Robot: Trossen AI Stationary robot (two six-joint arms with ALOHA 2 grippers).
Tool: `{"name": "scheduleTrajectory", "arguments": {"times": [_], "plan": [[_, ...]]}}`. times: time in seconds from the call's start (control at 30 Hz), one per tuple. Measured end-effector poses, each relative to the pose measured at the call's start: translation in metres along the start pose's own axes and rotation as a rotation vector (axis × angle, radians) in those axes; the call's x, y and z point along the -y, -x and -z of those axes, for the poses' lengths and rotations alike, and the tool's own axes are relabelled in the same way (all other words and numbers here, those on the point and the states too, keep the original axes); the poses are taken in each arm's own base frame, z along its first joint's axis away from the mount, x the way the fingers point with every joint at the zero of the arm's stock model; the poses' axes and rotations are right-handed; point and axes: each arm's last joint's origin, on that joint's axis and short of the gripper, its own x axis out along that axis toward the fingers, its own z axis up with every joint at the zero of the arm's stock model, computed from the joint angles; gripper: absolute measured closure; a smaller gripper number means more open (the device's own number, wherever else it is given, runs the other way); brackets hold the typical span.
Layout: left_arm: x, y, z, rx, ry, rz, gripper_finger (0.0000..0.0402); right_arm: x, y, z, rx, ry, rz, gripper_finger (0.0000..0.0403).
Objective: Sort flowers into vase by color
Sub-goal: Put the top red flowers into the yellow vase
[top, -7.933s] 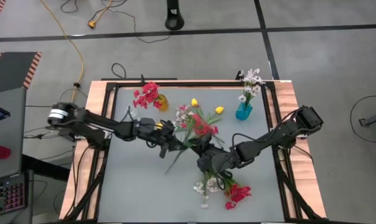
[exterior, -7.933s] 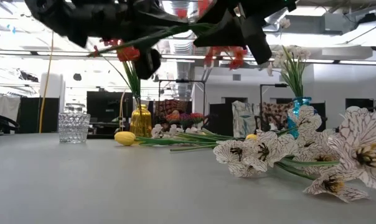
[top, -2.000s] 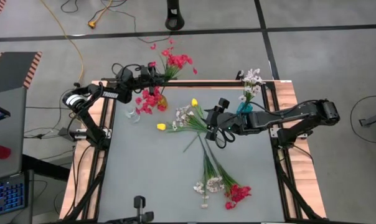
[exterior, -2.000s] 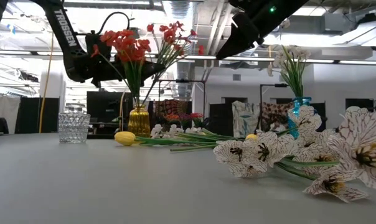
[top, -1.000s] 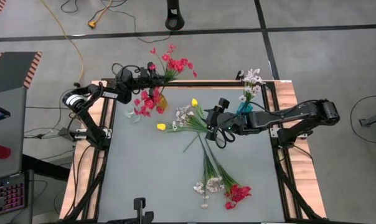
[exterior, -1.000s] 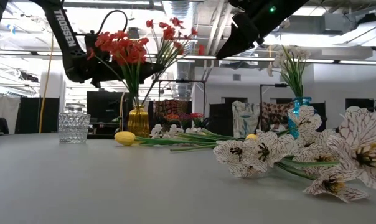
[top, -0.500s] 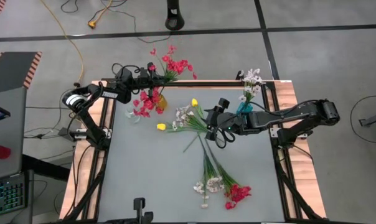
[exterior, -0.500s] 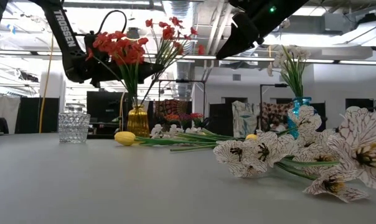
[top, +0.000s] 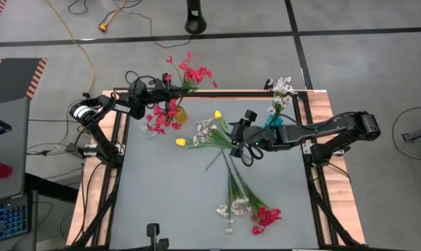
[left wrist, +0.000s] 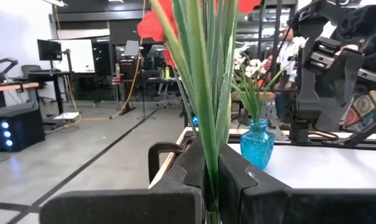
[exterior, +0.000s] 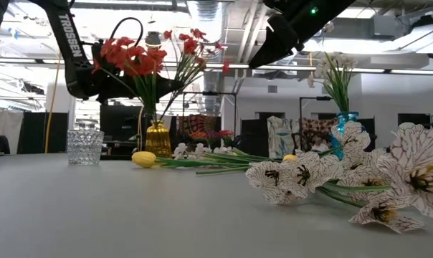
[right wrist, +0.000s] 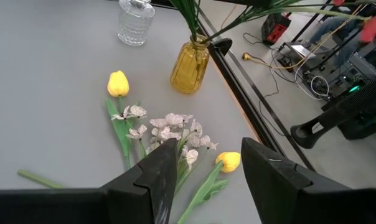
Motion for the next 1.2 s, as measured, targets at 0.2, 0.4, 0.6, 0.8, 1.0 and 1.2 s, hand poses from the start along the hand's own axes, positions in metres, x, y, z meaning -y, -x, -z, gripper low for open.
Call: {"name": "scheduleTrajectory", "arguments": {"times": [0.2,0.4,0.6,0.8,1.0,1.2], "plan": [[0.001,-0.002,0.000,0.009,-0.003,-0.048,0.0401,0.000,0.000,0.000,0.000,0.000,0.000,0.0200],[0.000,-0.002,-0.001,0.014,0.023,-0.069,0.0362,0.000,0.000,0.000,0.000,0.000,0.000,0.0200],[-0.003,0.001,-0.004,0.019,0.044,-0.070,0.0288,0.000,0.000,0.000,0.000,0.000,0.000,0.0200],[-0.011,0.011,-0.012,0.030,0.028,-0.078,0.0244,0.000,0.000,0.000,0.000,0.000,0.000,0.0200],[-0.016,0.016,-0.013,0.032,0.021,-0.096,0.0238,0.000,0.000,0.000,0.000,0.000,0.000,0.0200],[-0.015,0.016,-0.015,0.047,0.005,-0.093,0.0238,0.000,0.000,0.000,0.000,0.000,0.000,0.0200]]}}
